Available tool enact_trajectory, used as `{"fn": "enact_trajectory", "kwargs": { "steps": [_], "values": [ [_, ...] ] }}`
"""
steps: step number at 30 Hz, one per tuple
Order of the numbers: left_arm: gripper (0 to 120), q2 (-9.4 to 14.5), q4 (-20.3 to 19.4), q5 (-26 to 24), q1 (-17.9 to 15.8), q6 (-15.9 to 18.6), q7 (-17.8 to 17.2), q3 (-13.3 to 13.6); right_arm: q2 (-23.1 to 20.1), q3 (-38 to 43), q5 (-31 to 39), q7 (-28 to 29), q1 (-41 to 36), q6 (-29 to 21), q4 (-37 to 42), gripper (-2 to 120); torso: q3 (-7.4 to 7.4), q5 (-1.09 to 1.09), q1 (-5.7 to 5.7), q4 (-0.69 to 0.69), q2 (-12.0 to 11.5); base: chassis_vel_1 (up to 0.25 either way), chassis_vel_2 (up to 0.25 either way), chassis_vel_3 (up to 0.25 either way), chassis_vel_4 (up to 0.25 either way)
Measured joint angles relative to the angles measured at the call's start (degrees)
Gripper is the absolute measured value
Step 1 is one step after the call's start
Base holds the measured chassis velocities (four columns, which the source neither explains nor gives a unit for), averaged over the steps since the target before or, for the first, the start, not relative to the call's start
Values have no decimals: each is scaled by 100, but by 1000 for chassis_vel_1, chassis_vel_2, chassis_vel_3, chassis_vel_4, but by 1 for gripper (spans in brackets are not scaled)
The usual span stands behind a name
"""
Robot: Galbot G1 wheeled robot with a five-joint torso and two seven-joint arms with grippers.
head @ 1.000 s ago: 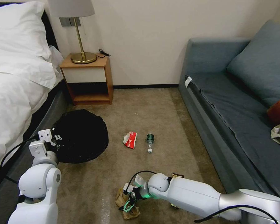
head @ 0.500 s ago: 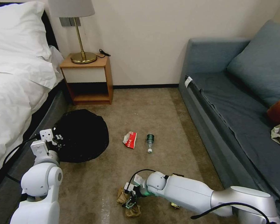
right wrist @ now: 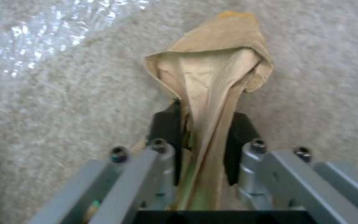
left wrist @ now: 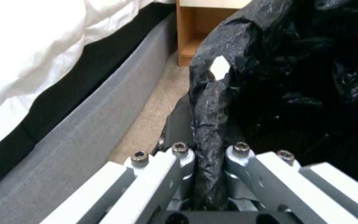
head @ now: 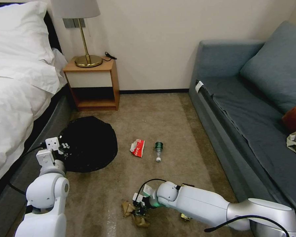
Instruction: Pick up the trash bin, then pick up the garbage on the floor and place it into the trash bin.
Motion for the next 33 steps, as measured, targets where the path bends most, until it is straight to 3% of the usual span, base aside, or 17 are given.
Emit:
{"fn": "enact_trajectory", "kwargs": {
  "steps": [5,19,28,33],
  "values": [
    [3,39,22,11,-4,-3,3,-8,-247,108,-73,-6,23,12,96,0,0,1,0,0,0,0,0,0,0],
    [3,4,35,29,28,-54,11,34,-1703,991,3,-127,539,-11,1148,0,0,1,0,-1,1,0,0,0,0],
    [3,-53,35,125,79,-106,22,116,-2056,1703,223,-229,1064,-2,1805,0,0,0,0,-1,0,0,0,0,0],
    [3,-55,30,116,114,-128,54,78,-2036,2017,368,-233,1299,-4,1901,0,0,0,0,0,0,0,0,0,0]
  ]
}}
